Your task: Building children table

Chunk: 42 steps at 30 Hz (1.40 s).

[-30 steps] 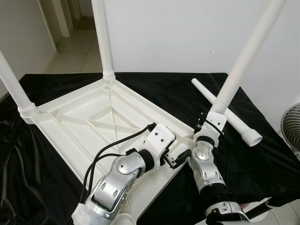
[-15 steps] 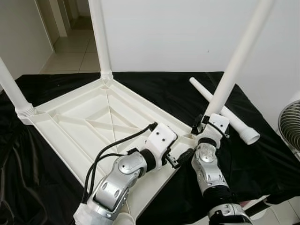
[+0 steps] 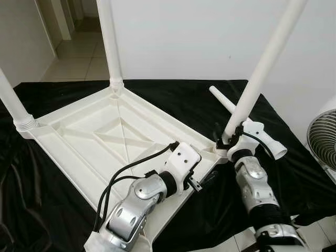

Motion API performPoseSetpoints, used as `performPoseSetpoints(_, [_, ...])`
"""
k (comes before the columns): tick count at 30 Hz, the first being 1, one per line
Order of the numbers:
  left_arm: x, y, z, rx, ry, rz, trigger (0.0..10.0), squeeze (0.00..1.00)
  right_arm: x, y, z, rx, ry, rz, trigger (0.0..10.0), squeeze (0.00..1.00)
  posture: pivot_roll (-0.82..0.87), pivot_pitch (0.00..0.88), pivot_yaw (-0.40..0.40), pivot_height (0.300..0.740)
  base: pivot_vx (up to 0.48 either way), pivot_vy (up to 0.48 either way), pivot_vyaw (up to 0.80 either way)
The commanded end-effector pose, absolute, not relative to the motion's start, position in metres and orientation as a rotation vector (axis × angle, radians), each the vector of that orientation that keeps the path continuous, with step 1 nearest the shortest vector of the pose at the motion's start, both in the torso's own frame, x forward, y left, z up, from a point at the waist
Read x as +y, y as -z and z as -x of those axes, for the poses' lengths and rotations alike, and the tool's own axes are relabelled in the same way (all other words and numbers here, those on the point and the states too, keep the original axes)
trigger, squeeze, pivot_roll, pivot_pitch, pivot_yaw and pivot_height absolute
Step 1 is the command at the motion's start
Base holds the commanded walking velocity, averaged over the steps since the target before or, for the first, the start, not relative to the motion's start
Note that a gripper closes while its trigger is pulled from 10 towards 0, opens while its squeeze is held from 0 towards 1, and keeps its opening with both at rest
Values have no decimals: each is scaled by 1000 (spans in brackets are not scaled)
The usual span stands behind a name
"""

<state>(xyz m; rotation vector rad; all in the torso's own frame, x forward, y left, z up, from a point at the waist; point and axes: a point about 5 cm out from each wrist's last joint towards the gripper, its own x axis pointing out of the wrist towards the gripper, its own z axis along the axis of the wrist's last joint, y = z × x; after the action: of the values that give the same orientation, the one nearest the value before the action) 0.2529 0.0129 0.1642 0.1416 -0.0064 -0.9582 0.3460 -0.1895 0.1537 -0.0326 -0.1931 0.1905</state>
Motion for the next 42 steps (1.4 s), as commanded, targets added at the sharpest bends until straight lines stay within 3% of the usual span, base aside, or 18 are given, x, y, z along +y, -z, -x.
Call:
performPoseSetpoints(1, [13, -162, -252, -2, 958, -156, 10000, 0, -188, -148, -345, -172, -219, 21, 10000, 0, 39, 39, -25, 740, 0, 0, 0])
performPoseSetpoints(5, [15, -164, -252, -7, 957, -168, 10000, 0, -198, -147, -347, -134, -376, 73, 10000, 0, 50, 40, -23, 740, 0, 0, 0])
performPoseSetpoints(12, [16, -165, -253, -10, 954, -172, 10000, 0, -200, -150, -350, -116, -459, 113, 9608, 0, 53, 39, -22, 740, 0, 0, 0])
performPoseSetpoints(13, [16, -165, -252, -11, 953, -173, 10000, 0, -201, -150, -351, -110, -467, 130, 6784, 0, 53, 39, -22, 740, 0, 0, 0])
performPoseSetpoints(14, [16, -165, -252, -11, 953, -173, 10000, 0, -201, -150, -351, -110, -467, 130, 6784, 0, 53, 39, -22, 740, 0, 0, 0])
performPoseSetpoints(15, [16, -166, -252, -11, 952, -174, 10000, 0, -202, -150, -352, -108, -476, 141, 5725, 0, 53, 39, -22, 740, 0, 0, 0])
performPoseSetpoints(16, [16, -166, -252, -11, 952, -174, 10000, 0, -202, -150, -352, -108, -476, 141, 5725, 0, 53, 39, -22, 740, 0, 0, 0])
performPoseSetpoints(17, [17, -166, -252, -12, 951, -174, 10000, 0, -204, -151, -353, -105, -489, 155, 1843, 0, 53, 39, -22, 740, 0, 0, 0])
performPoseSetpoints(18, [17, -166, -252, -11, 950, -174, 10000, 0, -204, -152, -353, -105, -499, 167, 941, 0, 59, 36, -27, 740, 0, 0, 0])
performPoseSetpoints(19, [17, -166, -252, -11, 950, -174, 10000, 0, -204, -152, -353, -105, -499, 167, 941, 0, 59, 36, -27, 740, 0, 0, 0])
performPoseSetpoints(20, [17, -166, -252, -10, 951, -172, 10000, 0, -206, -152, -353, -102, -504, 177, 0, 0, 57, 36, -29, 740, 0, 0, 0])
performPoseSetpoints(31, [14, -163, -250, -3, 967, -171, 10000, 0, -218, -145, -348, -68, -496, 160, 0, 0, 42, 30, -24, 740, 0, 0, 0])
performPoseSetpoints(32, [13, -163, -249, -3, 972, -171, 10000, 0, -219, -143, -347, -60, -466, 153, 10000, 0, 35, 26, -23, 740, 0, 0, 0])
performPoseSetpoints(42, [10, -162, -247, -3, 996, -167, 10000, 0, -219, -127, -337, -51, -272, 134, 10000, 0, 17, 18, -19, 740, 0, 0, 0])
